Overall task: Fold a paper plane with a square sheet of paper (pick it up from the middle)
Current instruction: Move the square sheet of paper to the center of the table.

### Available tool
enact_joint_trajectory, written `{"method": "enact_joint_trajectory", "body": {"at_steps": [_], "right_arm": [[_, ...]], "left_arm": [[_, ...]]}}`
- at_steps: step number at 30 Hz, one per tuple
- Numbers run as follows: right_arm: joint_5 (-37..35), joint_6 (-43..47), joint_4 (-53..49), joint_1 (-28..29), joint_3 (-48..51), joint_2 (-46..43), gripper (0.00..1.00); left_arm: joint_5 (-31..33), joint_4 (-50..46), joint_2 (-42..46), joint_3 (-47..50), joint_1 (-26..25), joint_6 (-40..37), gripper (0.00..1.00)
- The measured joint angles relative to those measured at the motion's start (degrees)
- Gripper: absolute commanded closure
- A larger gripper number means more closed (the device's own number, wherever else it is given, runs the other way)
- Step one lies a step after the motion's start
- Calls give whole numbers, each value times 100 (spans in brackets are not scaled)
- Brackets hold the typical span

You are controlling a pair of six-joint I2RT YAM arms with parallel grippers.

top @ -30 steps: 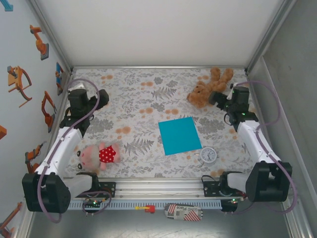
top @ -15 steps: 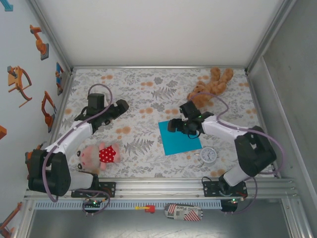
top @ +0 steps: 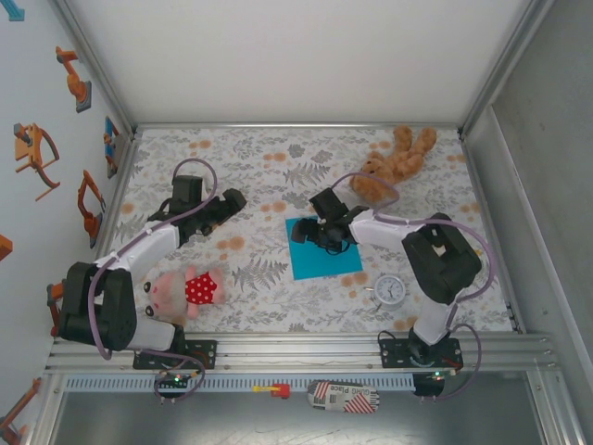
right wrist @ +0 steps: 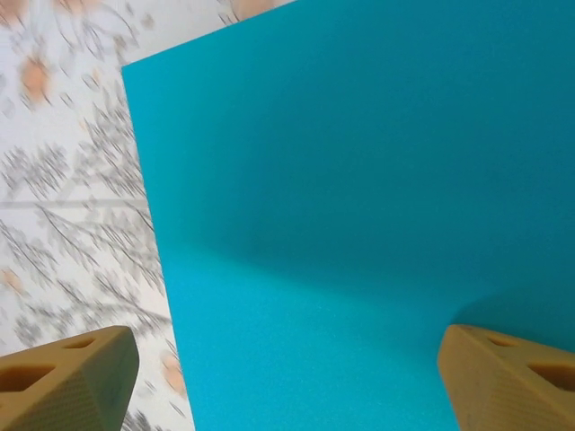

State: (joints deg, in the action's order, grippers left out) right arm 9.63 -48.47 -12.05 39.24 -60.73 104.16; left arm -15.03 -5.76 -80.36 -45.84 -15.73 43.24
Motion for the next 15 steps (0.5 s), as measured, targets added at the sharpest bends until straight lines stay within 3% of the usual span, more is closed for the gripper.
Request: {"method": "enact_joint_trajectory", "body": {"at_steps": [4, 9, 15], "right_arm": [[0, -501, 232, 13, -603, 525, 18], [7, -1196, 319, 105, -1368, 1119, 30], [-114, -1019, -66, 66, -1775, 931, 32]], "left_arm": [[7, -20, -66, -7, 0, 20, 4], [-24, -46, -195, -48, 0, 101, 2], [-374, -17, -616, -229, -35, 149, 1]]}}
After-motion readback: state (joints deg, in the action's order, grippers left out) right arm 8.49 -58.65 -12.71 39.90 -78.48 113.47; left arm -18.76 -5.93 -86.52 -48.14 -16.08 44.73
